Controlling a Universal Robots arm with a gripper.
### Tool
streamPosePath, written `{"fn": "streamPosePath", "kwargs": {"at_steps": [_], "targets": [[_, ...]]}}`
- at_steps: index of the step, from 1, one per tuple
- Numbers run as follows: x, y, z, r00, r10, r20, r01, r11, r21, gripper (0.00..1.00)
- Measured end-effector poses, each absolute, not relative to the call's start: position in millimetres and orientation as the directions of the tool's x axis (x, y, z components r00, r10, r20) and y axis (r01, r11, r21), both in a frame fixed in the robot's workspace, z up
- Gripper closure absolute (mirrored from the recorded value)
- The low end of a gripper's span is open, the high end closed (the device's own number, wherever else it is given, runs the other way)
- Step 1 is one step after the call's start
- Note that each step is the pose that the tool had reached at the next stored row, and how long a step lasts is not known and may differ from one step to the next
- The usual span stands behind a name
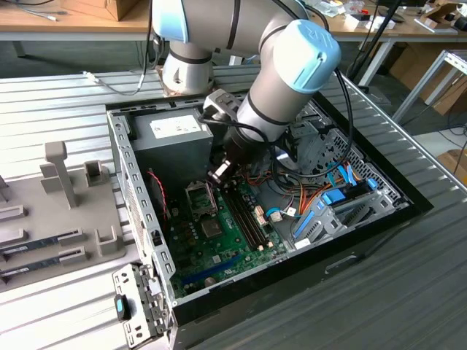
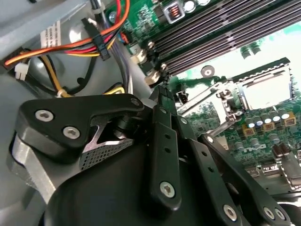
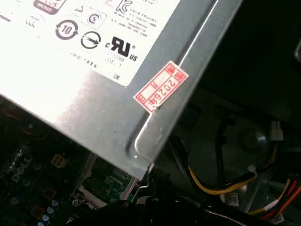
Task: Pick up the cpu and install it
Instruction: 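Close the cpu cover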
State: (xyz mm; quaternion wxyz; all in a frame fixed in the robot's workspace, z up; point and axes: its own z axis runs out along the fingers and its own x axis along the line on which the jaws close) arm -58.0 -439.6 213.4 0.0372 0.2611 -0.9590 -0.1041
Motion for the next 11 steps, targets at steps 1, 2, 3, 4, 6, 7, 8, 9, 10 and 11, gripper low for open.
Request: {"fn": "streamPosePath", "kwargs": {"at_steps": [1,2,3,4,6,7,8,9,10,11], "targets": [[-58.0,-439.5,213.3,-0.861,-0.509,0.002,-0.493,0.835,0.244,0.89],[-58.0,-439.5,213.4,-0.861,-0.509,-0.012,-0.493,0.828,0.266,0.89],[-58.1,-439.8,213.4,-0.861,-0.508,-0.02,-0.493,0.824,0.28,0.89],[-58.3,-440.3,213.3,-0.86,-0.509,-0.026,-0.494,0.82,0.29,0.89],[-58.6,-441.1,212.7,-0.845,-0.534,-0.032,-0.518,0.802,0.299,0.89],[-58.7,-441.2,212.6,-0.837,-0.547,-0.032,-0.53,0.793,0.299,0.89],[-58.7,-441.2,212.4,-0.828,-0.559,-0.032,-0.542,0.785,0.299,0.89],[-58.7,-441.2,212.1,-0.81,-0.585,-0.032,-0.566,0.768,0.299,0.89],[-58.7,-441.2,211.8,-0.798,-0.602,-0.032,-0.582,0.756,0.299,0.89],[-58.6,-441.2,211.5,-0.784,-0.62,-0.032,-0.6,0.742,0.299,0.89]]}}
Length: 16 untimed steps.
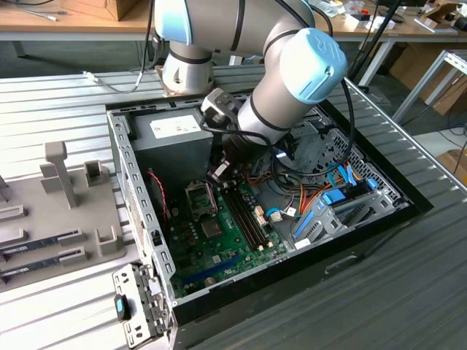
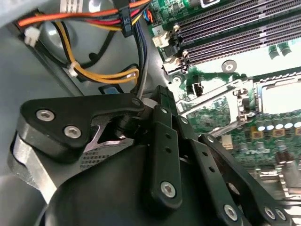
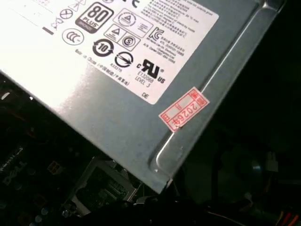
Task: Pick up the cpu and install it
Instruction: 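Close the cpu cover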
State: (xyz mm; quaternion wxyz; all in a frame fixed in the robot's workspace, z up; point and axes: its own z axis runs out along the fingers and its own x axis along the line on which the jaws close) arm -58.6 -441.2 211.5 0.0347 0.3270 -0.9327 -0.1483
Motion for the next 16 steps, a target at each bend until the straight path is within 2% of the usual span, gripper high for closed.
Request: {"fn": "streamPosePath", "kwargs": {"at_steps": [16], "targets": [[-58.8,-443.7,208.1,-0.728,-0.685,-0.032,-0.661,0.688,0.299,0.89]]}}
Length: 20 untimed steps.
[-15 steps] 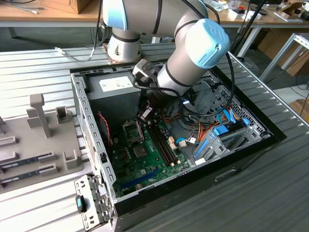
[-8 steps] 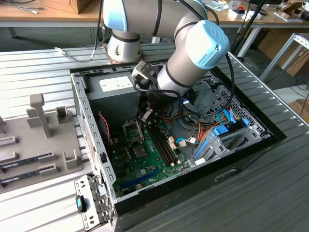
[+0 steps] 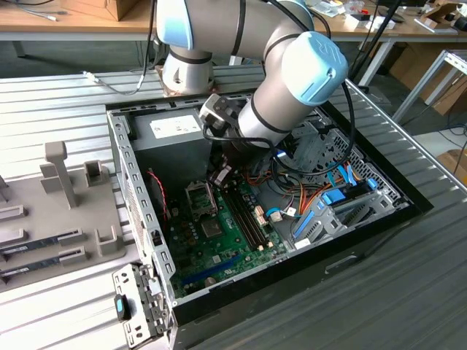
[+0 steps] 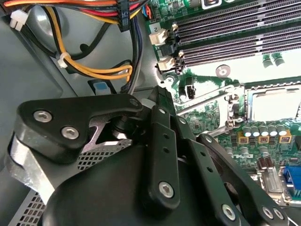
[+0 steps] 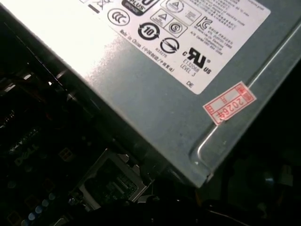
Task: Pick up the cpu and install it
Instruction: 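Close the cpu cover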
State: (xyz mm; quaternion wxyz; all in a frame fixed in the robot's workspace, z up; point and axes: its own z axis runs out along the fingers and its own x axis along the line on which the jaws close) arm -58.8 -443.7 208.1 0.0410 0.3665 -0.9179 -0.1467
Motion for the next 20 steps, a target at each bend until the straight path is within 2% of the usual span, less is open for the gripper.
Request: {"fn": "streamPosePath", "kwargs": {"at_steps": [20], "targets": [[-60.1,-444.9,210.2,-0.728,-0.685,-0.033,-0.661,0.688,0.3,0.89]]}}
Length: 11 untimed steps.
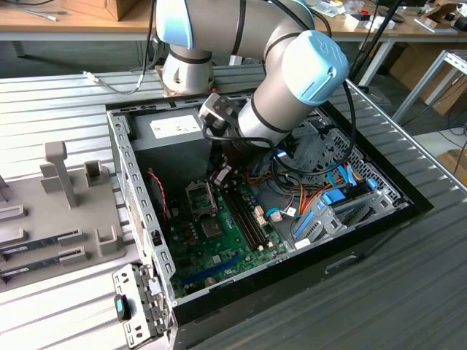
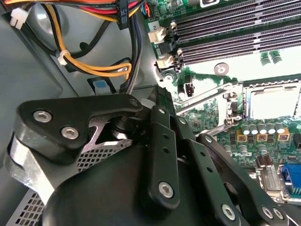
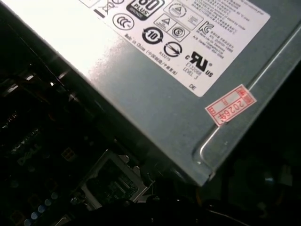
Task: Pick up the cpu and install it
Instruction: 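Close the cpu cover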
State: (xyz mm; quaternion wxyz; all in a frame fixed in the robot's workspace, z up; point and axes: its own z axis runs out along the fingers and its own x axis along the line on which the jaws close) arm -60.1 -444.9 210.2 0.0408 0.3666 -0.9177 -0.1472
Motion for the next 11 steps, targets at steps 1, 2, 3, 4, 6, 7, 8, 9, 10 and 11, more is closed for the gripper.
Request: {"fn": "streamPosePath", "kwargs": {"at_steps": [1,2,3,4,6,7,8,9,10,11], "targets": [[-60.7,-445.0,210.1,-0.728,-0.685,-0.033,-0.661,0.688,0.3,0.89],[-61.2,-445.1,210.1,-0.728,-0.685,-0.033,-0.661,0.688,0.3,0.89],[-61.7,-445.3,210.1,-0.728,-0.685,-0.033,-0.661,0.688,0.301,0.89],[-61.9,-445.5,210.2,-0.728,-0.685,-0.034,-0.661,0.688,0.301,0.89],[-62.3,-445.9,210.6,-0.728,-0.685,-0.034,-0.661,0.687,0.301,0.89],[-62.4,-446.0,210.7,-0.728,-0.685,-0.035,-0.661,0.687,0.302,0.89],[-62.5,-446.2,211.2,-0.728,-0.685,-0.035,-0.661,0.687,0.302,0.89],[-62.5,-446.3,211.7,-0.728,-0.685,-0.035,-0.661,0.687,0.302,0.89],[-62.5,-446.4,212.0,-0.728,-0.685,-0.035,-0.661,0.687,0.303,0.89],[-62.5,-446.4,212.7,-0.728,-0.685,-0.036,-0.661,0.687,0.303,0.89]]}}
